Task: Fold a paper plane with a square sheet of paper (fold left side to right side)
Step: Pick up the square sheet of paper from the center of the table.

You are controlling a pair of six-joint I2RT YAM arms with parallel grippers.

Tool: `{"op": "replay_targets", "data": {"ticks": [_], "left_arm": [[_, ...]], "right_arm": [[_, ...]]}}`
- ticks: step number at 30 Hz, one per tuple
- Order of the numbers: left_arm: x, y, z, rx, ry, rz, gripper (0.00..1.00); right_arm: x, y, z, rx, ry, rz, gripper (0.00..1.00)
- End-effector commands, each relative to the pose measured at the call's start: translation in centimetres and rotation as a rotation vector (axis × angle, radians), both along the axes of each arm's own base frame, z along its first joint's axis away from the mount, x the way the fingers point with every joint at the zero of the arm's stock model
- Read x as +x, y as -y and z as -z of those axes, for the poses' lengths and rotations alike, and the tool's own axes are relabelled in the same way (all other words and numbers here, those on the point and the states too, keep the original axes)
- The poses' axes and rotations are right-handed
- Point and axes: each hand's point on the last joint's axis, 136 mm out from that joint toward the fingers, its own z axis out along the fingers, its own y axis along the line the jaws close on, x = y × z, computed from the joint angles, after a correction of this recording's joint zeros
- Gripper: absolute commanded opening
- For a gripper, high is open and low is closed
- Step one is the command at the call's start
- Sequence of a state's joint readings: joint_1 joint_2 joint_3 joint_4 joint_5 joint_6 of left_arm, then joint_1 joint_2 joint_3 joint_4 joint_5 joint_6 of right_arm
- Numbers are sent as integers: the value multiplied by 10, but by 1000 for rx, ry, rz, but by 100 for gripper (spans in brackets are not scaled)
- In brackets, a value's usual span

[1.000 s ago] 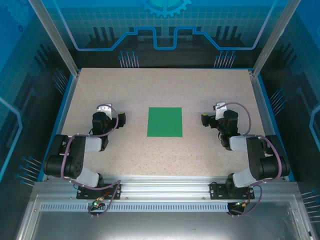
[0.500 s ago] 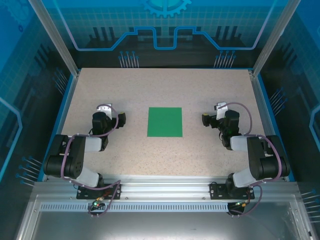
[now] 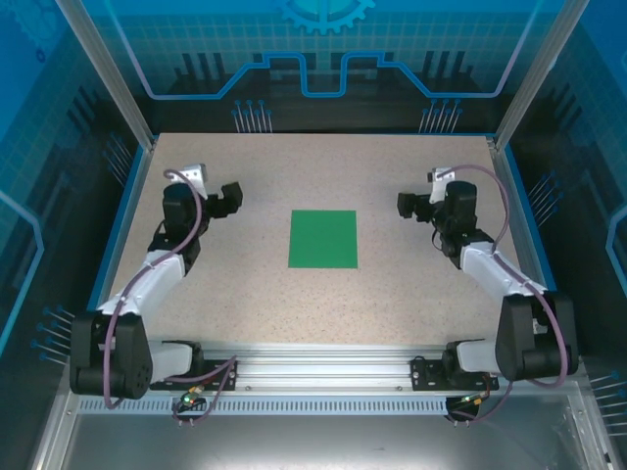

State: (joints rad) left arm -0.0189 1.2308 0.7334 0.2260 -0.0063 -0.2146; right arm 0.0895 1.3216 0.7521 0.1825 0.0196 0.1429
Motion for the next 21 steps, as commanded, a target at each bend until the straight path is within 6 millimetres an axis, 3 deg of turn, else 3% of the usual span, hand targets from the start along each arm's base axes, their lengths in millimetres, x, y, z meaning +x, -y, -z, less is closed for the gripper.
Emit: {"op": "replay_targets", "data": {"ticks": [1,5,6,9,16,21], "left_arm": [[-30,49,45,-214,-293,105,99],[-55,105,72,-253,-473,245,98],[-60,118,79,-260,-509,275,99],[-68,145,93,-308,-600,338,99],[-64,191,120,-376,-727,435,98],[-63,212,136,-381,-794,470,98]], "right_arm": [[-33,-37,33,45,-235,-41,100],[-41,-76,43,64,-323,-86,100],[-44,-81,53,65,-370,-77,99],[-35,-102,64,58,-431,-84,99],[-5,-139,102,-42,-602,-77,96],[13,-153,122,-87,-667,-59,96]]}}
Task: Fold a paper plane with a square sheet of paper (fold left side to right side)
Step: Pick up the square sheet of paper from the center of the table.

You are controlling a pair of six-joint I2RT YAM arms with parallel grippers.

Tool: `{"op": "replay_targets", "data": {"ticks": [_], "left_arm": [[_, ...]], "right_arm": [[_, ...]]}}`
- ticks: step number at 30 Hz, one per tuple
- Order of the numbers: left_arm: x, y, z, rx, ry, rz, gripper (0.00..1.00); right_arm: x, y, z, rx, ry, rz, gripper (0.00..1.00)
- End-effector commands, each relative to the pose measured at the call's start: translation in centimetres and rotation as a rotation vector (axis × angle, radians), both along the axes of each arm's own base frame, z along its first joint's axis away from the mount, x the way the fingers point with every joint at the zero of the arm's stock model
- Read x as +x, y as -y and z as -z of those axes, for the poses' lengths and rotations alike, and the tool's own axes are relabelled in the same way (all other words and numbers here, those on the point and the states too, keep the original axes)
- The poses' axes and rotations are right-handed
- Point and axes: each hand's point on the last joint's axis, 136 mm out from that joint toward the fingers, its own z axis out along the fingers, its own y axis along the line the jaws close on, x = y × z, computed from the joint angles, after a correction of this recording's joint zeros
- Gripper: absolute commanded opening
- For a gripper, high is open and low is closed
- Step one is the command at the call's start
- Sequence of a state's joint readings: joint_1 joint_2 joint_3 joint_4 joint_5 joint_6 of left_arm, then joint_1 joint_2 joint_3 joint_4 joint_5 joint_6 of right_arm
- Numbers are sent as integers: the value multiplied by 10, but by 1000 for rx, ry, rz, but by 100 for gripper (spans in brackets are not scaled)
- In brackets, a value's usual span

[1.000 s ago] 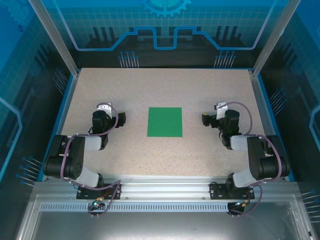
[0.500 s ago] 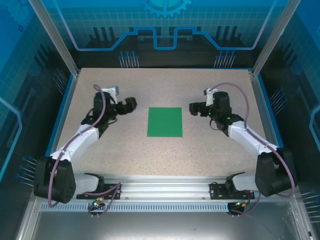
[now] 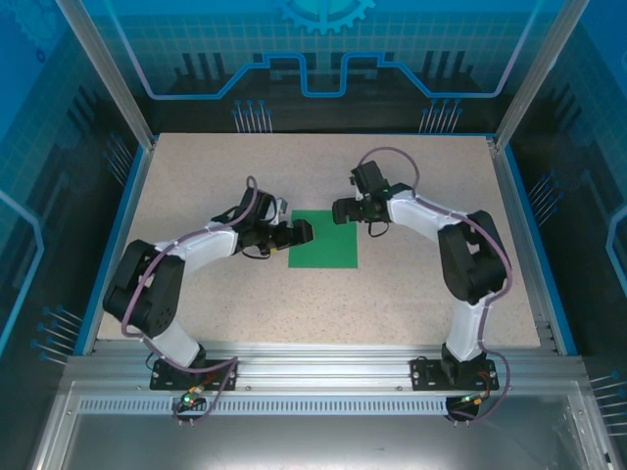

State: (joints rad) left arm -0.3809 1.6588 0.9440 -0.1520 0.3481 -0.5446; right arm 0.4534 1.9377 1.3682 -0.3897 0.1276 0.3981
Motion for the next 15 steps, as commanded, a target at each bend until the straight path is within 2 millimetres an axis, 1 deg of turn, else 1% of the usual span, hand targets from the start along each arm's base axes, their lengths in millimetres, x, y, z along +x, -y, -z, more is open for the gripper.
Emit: {"op": "replay_targets", "data": {"ticks": [1,4,8,12,15], "left_arm": [[-4,21,0,-48,-51,39,98],[-7,28,8,-44,-72,53,98],[-9,27,20,-23,-105,46,98],[-11,24,34,3,-146,36,98],[-13,23,40,13,-160,32,98]], "right_arm": [[-6,0,16,-60,-91,30,97],[-5,-9,27,-63,-119,20,97],[-7,-14,42,-85,-165,8,98],[-15,-23,51,-76,-201,-10,98],[-24,-31,56,-60,-236,-24,97]]}}
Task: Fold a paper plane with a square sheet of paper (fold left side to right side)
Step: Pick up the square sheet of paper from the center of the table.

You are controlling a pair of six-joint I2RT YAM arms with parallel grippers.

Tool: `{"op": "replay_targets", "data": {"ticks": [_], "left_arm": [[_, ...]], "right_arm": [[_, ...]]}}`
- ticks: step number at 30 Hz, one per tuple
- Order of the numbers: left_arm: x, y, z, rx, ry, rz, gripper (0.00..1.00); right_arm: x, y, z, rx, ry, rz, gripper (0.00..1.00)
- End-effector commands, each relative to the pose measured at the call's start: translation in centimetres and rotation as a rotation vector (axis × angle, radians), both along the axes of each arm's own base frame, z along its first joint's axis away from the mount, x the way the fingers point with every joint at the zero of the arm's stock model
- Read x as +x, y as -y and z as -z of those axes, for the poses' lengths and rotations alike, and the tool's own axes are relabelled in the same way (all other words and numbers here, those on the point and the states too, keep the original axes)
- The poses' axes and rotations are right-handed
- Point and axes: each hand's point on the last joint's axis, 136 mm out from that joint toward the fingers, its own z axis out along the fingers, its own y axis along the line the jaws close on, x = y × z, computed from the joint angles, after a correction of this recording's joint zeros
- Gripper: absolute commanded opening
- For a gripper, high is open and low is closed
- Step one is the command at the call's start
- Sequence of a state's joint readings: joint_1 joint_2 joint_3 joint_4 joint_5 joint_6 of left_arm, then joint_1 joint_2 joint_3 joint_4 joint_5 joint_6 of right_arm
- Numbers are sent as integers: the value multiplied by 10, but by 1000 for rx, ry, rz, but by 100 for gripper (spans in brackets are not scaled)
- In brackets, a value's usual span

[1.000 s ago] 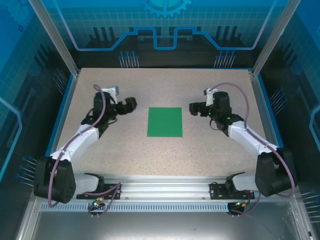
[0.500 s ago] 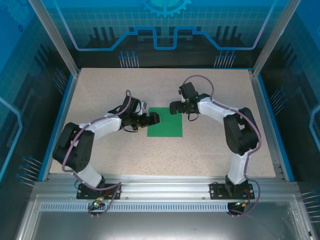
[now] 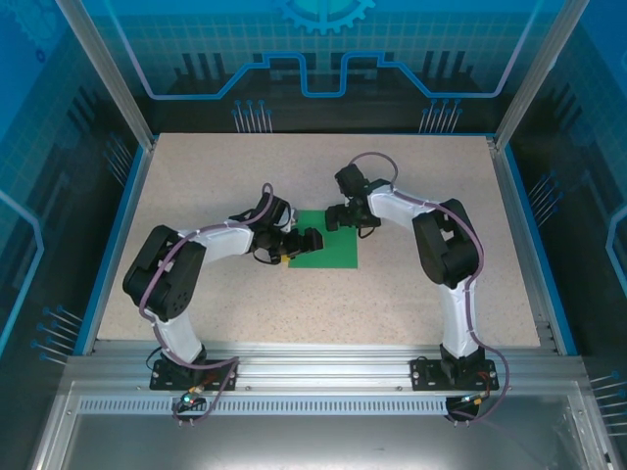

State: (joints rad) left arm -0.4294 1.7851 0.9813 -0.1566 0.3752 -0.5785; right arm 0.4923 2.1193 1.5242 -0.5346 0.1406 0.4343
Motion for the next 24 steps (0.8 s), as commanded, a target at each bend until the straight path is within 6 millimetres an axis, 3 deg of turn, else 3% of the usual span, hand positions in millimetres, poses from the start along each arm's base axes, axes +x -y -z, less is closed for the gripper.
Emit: {"op": "replay_targets", "data": {"ticks": [1,13,20,24], "left_arm": [[-4,1,7,9,-48,-6,98],[-4,-3,22,42,-81,-30,98],[-3,-3,20,37,-76,-32,98],[-3,-2,14,30,-61,-32,98]], "right_arm": [[-22,-17,13,17,-92,-24,97],[-65,-52,12,109,-164,-112,86],[-74,-55,8,149,-171,-130,80],[-74,-55,5,154,-163,-144,64]]}}
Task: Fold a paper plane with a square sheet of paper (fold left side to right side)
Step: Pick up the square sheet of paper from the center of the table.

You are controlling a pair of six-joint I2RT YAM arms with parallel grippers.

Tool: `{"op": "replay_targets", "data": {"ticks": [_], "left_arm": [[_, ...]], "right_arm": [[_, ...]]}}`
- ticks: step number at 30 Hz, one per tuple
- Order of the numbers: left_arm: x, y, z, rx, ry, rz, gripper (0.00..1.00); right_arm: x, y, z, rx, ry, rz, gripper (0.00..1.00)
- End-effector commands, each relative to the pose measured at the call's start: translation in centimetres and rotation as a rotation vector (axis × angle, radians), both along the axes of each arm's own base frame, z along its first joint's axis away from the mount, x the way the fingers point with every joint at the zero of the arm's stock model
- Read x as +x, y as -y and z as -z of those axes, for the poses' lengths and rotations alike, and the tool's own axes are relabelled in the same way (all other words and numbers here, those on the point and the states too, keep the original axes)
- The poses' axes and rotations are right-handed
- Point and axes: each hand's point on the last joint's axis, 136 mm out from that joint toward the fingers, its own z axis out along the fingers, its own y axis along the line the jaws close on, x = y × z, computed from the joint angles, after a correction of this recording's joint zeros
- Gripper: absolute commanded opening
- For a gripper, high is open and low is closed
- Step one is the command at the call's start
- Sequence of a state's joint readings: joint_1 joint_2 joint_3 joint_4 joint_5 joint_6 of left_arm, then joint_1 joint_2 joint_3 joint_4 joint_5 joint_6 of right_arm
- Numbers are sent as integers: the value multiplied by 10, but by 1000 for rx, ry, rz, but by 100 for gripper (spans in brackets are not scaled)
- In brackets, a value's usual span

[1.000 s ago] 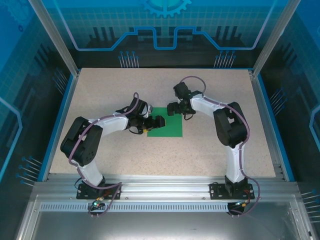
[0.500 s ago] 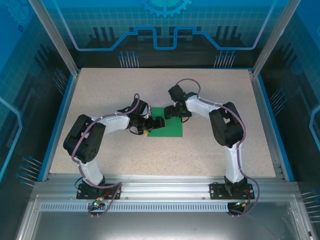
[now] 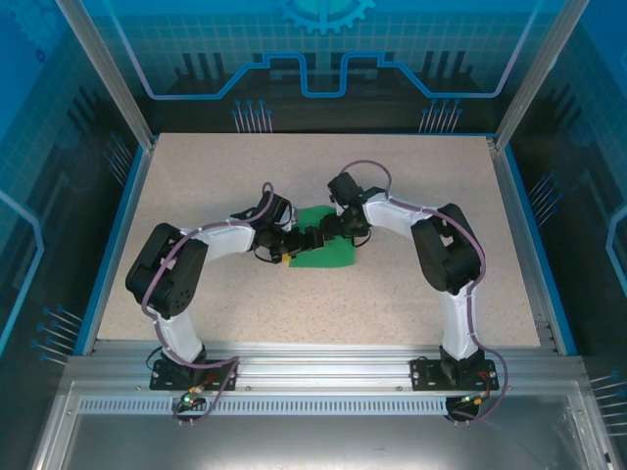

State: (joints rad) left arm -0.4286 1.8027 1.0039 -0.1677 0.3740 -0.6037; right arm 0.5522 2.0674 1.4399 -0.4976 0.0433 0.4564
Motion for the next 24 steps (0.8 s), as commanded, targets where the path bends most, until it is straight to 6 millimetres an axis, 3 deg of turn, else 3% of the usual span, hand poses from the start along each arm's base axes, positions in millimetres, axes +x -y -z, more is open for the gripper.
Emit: {"op": "replay_targets", "data": {"ticks": [1,6,9,19,24], "left_arm": [[-6,-4,11,32,-35,-11,98],[-2,-8,-15,26,61,-19,98],[0,-17,-35,49,123,-33,98],[-7,-58,-92,60,276,-132,98],[-17,-67,-127,21,395,-120,98]], "right_arm": [[-39,-24,4,67,-114,-78,58],[-37,-24,-7,108,-82,-87,36],[-34,-24,-23,167,-17,-86,29],[-41,-15,-95,422,142,-164,21],[-52,2,-142,579,216,-228,22]]}}
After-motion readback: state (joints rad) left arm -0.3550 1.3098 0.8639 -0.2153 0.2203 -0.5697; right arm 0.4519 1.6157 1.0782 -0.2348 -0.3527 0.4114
